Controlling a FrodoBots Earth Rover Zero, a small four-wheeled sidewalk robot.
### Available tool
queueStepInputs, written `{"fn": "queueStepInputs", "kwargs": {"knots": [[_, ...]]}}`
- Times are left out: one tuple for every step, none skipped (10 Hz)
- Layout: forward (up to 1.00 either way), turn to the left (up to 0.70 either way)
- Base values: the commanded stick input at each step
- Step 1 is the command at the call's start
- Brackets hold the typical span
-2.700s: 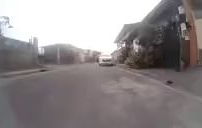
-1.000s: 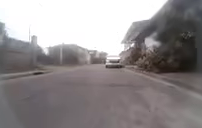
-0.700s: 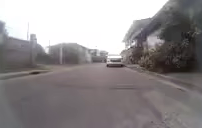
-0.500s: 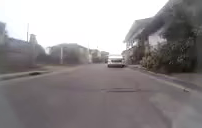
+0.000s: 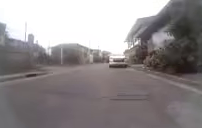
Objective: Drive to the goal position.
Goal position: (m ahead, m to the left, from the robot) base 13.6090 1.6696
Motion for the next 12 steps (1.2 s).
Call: {"fn": "queueStepInputs", "kwargs": {"knots": [[1.0, 0.0], [1.0, 0.0], [1.0, 0.0], [1.0, 0.0], [1.0, 0.0], [1.0, 0.0], [1.0, 0.0], [1.0, 0.0], [1.0, 0.0], [1.0, 0.0], [1.0, 0.0], [1.0, 0.0]]}}
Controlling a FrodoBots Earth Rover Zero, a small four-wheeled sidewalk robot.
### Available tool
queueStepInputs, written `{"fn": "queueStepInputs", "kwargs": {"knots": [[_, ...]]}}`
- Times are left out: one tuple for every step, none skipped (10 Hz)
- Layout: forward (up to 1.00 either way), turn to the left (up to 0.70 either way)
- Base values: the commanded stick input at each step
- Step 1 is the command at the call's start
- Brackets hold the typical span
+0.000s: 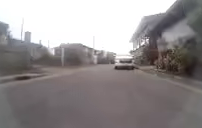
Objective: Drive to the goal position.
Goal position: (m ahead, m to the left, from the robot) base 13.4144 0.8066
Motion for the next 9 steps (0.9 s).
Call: {"fn": "queueStepInputs", "kwargs": {"knots": [[1.0, 0.0], [1.0, 0.0], [1.0, 0.0], [1.0, 0.0], [1.0, 0.0], [1.0, 0.0], [1.0, 0.0], [1.0, 0.0], [1.0, 0.0]]}}
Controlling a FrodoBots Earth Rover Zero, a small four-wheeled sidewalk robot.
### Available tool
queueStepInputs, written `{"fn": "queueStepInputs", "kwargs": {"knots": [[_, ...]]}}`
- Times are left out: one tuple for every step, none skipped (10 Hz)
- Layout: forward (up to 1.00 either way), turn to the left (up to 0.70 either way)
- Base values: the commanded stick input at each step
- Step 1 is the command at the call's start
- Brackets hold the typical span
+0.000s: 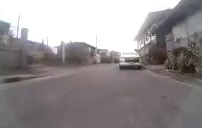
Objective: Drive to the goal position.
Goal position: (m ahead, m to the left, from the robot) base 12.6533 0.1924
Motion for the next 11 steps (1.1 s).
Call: {"fn": "queueStepInputs", "kwargs": {"knots": [[1.0, 0.0], [1.0, 0.0], [1.0, 0.0], [1.0, 0.0], [1.0, 0.0], [1.0, 0.0], [1.0, 0.0], [1.0, 0.0], [1.0, -0.26], [1.0, -0.39], [1.0, -0.4]]}}
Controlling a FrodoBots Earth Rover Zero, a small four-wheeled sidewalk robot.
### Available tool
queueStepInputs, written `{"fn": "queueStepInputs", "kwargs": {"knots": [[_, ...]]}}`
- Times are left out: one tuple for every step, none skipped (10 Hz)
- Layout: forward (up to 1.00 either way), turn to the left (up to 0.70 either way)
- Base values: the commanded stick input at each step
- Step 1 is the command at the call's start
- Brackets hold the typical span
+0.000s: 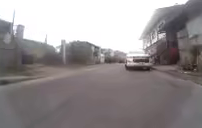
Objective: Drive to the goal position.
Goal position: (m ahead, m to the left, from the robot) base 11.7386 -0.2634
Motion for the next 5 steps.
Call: {"fn": "queueStepInputs", "kwargs": {"knots": [[1.0, -0.4], [1.0, -0.33], [1.0, 0.0], [1.0, 0.0], [1.0, 0.0]]}}
